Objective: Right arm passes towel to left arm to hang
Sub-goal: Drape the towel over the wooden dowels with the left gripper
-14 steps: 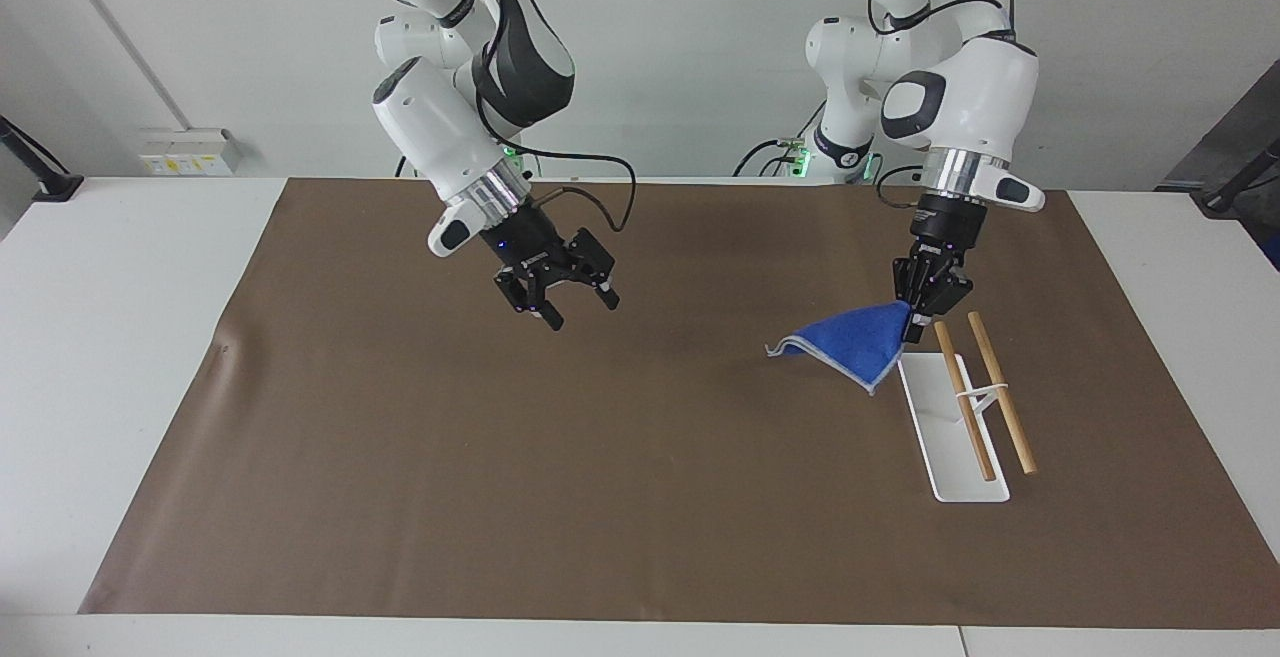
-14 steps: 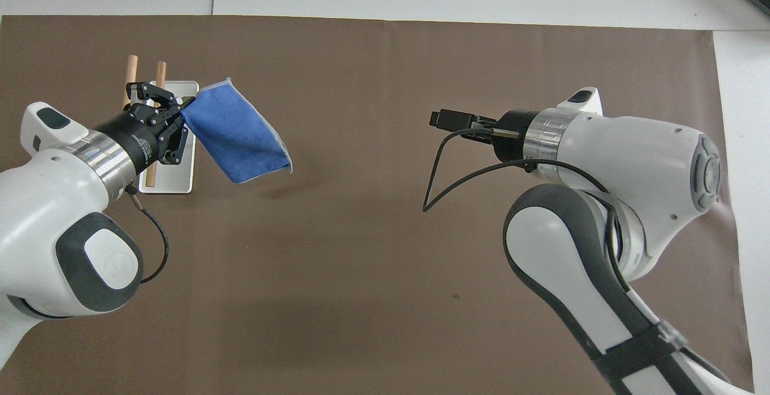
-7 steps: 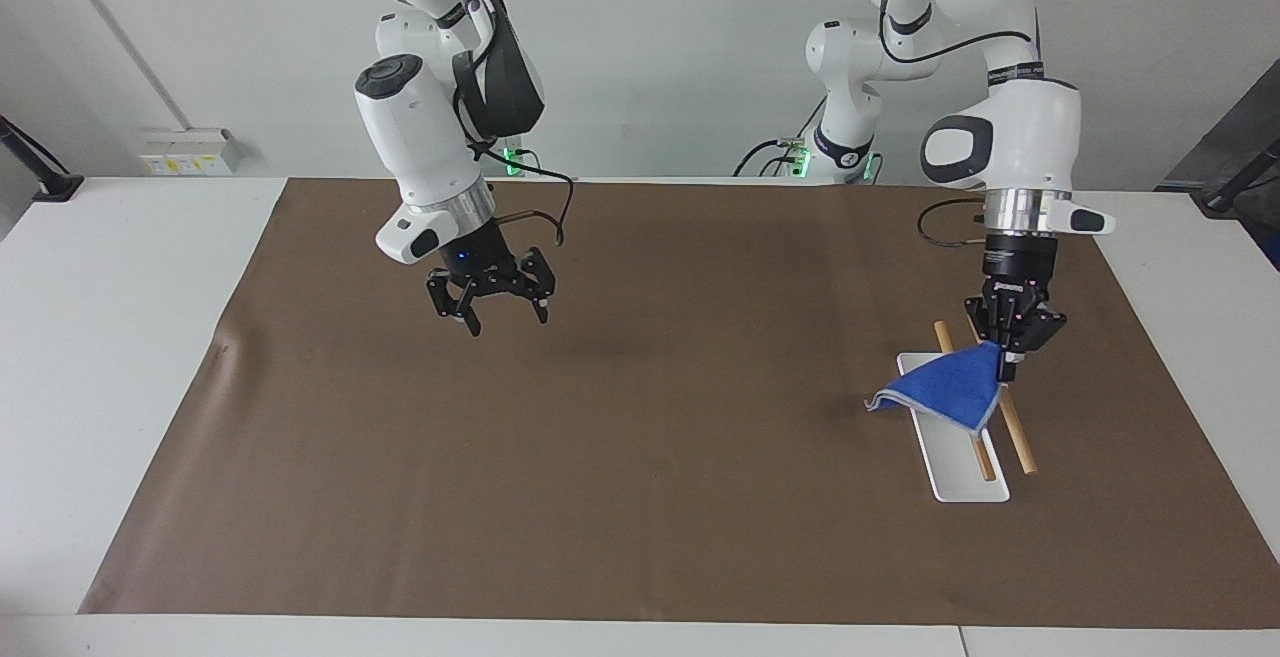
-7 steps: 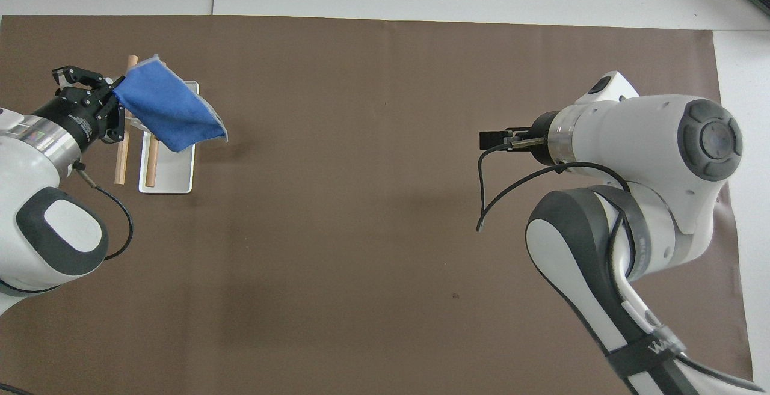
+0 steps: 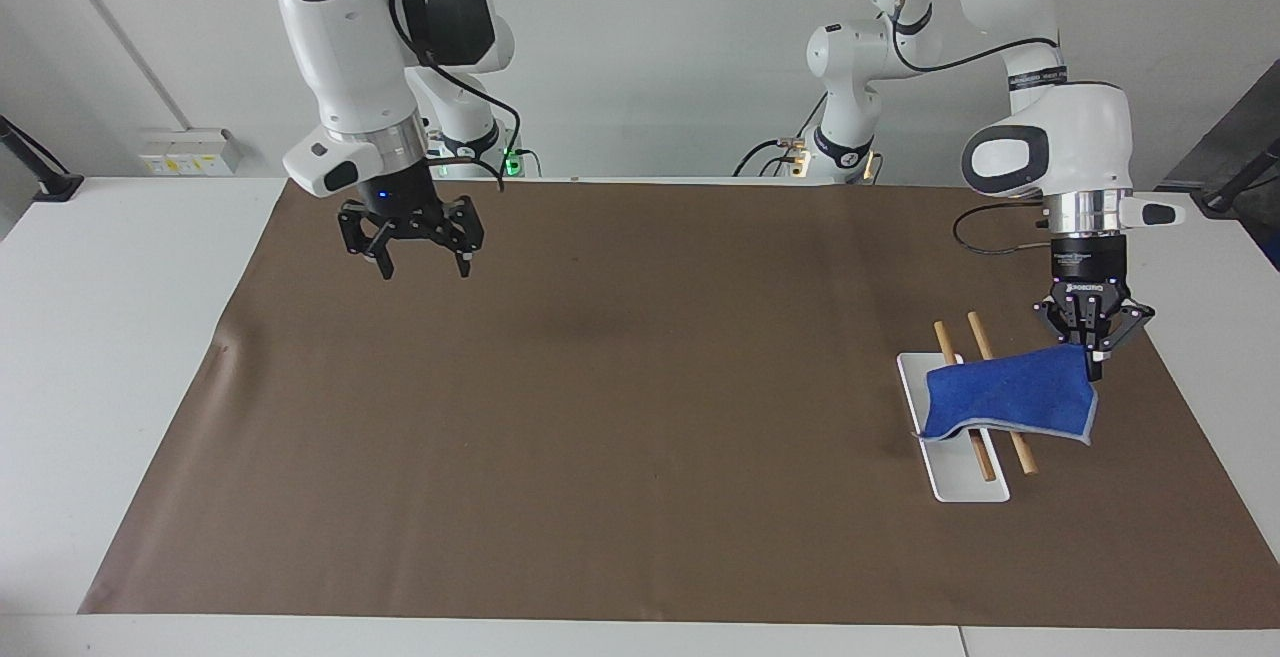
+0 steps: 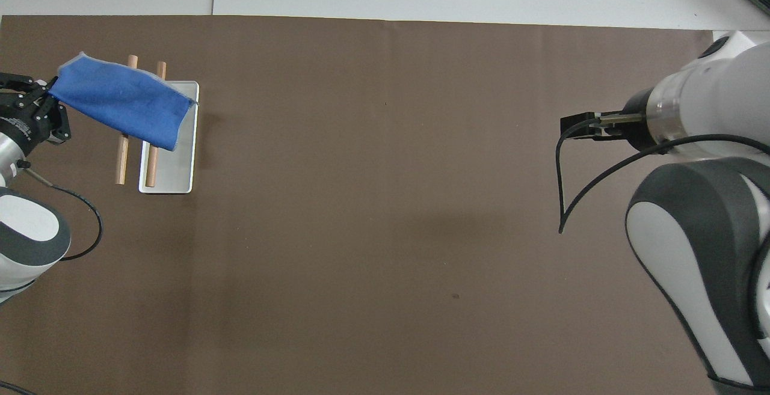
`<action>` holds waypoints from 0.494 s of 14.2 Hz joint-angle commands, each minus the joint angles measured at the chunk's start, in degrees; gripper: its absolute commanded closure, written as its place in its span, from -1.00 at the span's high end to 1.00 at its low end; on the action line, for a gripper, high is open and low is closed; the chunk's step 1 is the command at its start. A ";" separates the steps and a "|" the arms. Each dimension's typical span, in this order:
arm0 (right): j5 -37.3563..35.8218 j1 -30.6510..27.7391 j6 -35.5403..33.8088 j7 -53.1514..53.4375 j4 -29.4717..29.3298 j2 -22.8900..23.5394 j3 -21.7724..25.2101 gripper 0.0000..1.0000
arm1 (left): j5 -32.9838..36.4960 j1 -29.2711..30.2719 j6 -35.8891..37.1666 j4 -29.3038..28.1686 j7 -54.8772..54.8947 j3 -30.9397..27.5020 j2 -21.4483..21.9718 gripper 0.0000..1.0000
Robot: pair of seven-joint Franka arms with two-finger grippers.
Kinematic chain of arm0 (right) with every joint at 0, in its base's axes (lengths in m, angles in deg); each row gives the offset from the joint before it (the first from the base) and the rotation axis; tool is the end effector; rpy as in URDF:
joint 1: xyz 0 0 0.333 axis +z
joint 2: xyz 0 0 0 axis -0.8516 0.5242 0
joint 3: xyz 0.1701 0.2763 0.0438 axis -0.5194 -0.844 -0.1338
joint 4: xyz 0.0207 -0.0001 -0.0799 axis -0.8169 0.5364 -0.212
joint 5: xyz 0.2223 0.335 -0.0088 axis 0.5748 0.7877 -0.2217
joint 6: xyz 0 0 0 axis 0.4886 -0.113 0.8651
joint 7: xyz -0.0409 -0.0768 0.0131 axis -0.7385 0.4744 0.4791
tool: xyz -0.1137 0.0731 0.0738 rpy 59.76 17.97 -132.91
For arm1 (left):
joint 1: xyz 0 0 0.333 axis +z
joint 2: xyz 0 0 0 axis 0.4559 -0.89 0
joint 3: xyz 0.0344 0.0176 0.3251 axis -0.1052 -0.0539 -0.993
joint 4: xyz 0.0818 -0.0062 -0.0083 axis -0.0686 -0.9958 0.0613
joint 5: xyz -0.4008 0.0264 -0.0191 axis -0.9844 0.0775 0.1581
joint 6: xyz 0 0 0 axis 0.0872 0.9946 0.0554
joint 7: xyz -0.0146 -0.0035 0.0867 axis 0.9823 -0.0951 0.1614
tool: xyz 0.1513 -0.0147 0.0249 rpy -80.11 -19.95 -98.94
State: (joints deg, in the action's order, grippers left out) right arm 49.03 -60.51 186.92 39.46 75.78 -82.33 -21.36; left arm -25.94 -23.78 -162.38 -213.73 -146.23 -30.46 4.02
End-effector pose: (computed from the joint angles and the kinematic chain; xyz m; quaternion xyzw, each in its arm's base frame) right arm 0.5904 0.0691 0.5581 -0.9966 0.0181 -0.0807 0.0032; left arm 0.6164 0.0764 0.4279 0.4841 0.7624 0.2494 0.3496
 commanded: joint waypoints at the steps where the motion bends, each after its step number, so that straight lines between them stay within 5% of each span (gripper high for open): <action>1: -0.82 -0.08 -4.51 0.07 -0.61 -3.31 3.10 1.00 | -1.38 1.40 -1.40 -0.83 -0.65 0.62 -1.10 -1.00; 4: -0.73 0.36 -11.89 -0.10 -5.52 -3.94 6.71 1.00 | -3.31 2.10 -1.06 -2.25 -3.10 0.62 -1.19 -1.00; 7: -0.99 1.77 -15.51 -1.60 -7.91 -3.50 9.10 1.00 | -3.58 3.43 -0.79 -4.71 -5.83 0.62 -0.66 -0.77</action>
State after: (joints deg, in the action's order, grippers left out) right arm 49.01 -59.89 173.38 38.62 70.07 -86.98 -13.34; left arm -28.46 -21.40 -162.38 -216.57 -150.06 -30.43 2.83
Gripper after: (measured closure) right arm 0.000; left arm 0.947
